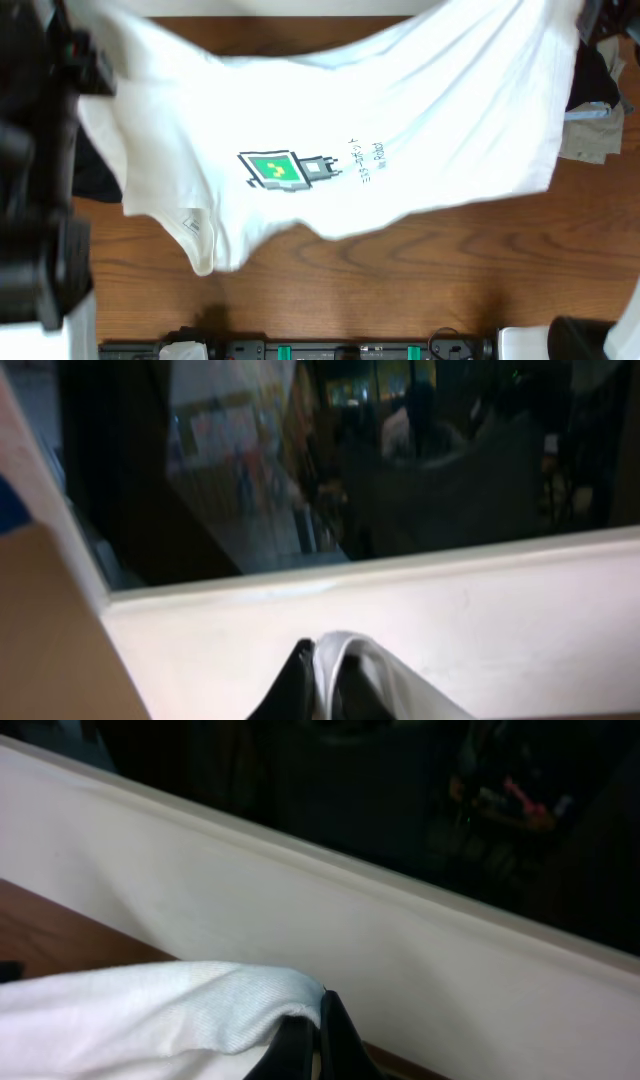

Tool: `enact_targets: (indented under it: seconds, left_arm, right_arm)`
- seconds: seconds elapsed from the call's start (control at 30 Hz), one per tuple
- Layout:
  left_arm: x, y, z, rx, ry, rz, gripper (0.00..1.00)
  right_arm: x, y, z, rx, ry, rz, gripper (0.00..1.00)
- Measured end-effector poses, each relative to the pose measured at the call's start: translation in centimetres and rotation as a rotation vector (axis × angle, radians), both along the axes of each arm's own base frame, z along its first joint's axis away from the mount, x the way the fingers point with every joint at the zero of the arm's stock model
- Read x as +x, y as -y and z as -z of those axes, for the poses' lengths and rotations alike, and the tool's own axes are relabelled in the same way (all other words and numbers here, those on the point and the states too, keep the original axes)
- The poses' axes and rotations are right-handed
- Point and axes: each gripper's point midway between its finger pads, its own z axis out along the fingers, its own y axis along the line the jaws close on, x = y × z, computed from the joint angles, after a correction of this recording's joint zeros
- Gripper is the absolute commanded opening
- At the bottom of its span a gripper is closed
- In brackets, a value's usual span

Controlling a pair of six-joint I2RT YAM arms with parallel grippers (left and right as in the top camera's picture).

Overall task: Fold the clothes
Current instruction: 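Lift the T-shirt up with both grippers and spread it wide, then lower the T-shirt flat onto the table center with both grippers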

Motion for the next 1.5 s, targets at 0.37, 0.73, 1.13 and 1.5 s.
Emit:
enact_targets:
  seconds: [0.37, 0.73, 1.13, 1.5]
  left_arm:
    - [15.5, -1.0, 4.2, 0.001, 0.079, -0.005, 0.06]
    - [14.4, -0.9, -2.6, 0.014, 0.306, -0.004, 0.06]
    - [13.2, -0.2, 5.0, -0.009, -0.129, 0.032, 0.06]
    - [11.6, -0.1, 22.0, -0.059, -0.77, 0.036, 0.06]
  right_arm:
    - [12.7, 1.2, 2.4, 0.067, 0.133, 0.017, 0.01]
    - [13.4, 1.2, -1.7, 0.159, 0.312, 0.008, 0.01]
    - [12.7, 0.9, 5.4, 0.164, -0.02, 0.024, 0.01]
    - [11.3, 0.9, 17.9, 0.163, -0.486, 0.05, 0.01]
